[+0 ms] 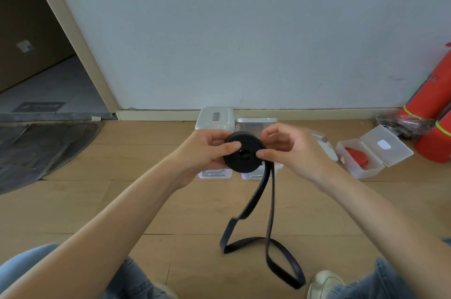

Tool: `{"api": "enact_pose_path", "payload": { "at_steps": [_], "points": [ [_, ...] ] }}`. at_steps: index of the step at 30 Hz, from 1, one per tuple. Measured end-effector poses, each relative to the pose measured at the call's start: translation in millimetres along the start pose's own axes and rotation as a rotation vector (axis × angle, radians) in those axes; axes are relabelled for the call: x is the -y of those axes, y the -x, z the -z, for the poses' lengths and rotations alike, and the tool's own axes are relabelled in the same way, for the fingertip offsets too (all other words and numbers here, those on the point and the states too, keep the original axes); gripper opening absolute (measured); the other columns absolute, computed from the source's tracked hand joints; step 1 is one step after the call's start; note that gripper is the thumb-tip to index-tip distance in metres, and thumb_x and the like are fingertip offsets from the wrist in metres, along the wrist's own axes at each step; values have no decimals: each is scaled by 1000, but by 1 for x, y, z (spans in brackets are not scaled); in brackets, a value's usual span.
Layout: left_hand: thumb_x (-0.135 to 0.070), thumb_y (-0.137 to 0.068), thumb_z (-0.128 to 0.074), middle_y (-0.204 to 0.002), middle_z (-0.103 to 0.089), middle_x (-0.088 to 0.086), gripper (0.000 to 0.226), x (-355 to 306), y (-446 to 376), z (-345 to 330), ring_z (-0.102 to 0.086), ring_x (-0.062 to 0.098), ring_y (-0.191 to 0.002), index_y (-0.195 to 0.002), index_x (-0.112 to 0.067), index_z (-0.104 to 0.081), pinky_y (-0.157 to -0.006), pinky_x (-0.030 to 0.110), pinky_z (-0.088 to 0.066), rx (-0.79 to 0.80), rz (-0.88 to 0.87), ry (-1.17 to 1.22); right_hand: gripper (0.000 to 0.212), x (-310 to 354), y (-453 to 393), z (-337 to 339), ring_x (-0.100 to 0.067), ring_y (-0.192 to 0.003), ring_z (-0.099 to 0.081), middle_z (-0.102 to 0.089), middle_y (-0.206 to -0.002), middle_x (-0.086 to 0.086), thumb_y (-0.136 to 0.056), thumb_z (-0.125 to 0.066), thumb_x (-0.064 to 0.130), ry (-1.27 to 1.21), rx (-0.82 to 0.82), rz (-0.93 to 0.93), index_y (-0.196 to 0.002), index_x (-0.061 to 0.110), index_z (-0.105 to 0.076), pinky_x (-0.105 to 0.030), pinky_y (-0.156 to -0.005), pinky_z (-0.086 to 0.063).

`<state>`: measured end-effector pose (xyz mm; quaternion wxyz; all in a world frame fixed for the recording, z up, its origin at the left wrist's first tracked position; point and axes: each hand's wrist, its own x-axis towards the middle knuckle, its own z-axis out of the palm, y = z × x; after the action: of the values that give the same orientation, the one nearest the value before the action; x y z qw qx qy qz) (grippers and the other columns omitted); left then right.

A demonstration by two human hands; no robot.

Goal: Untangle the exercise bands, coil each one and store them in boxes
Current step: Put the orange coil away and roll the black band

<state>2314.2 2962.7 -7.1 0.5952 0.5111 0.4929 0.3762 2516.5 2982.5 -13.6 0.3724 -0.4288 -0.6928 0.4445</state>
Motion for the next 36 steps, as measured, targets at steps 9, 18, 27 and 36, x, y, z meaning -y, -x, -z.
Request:
{"api": "enact_pose_path", "payload": {
  "at_steps": [9,18,27,36],
  "points": [
    [-17,-81,-71,-70,-72,-4,12,13,0,-8,-69,6,-66,-86,-7,-65,-58,18,-54,103,52,-377,23,-3,9,-4,0,-79,-68,-73,-86,4,-71,-79,14,267,109,-36,-82,24,-61,-19,-79,-54],
    [-12,-81,-69,-73,-73,1,10,0,1,-3,-70,11,-69,-81,-9,-59,-58,19,-54,9,-54,-273,40,1,11,2,-25,-85,-70,-73,-90,-11,-56,-81,29,-191,74,-173,-84,21,-53,-34,-80,-53],
    [-14,-88,-61,-96,-70,18,16,1,0,-6,-69,32,-85,-95,0,-60,-73,34,-59,-175,-32,125,22,2,14,-10,-30,-85,-70,-71,-88,-13,-75,-73,8,-285,-102,-180,-86,12,-55,-45,-87,-54],
    [-16,-84,-67,-93,-73,-2,17,2,2,2,-67,5,-88,-100,-11,-67,-73,12,-47,28,44,-368,23,6,16,-8,-25,-82,-66,-68,-84,-8,-77,-65,0,178,-73,5,-86,15,-50,-37,-80,-54]
  ]
}}
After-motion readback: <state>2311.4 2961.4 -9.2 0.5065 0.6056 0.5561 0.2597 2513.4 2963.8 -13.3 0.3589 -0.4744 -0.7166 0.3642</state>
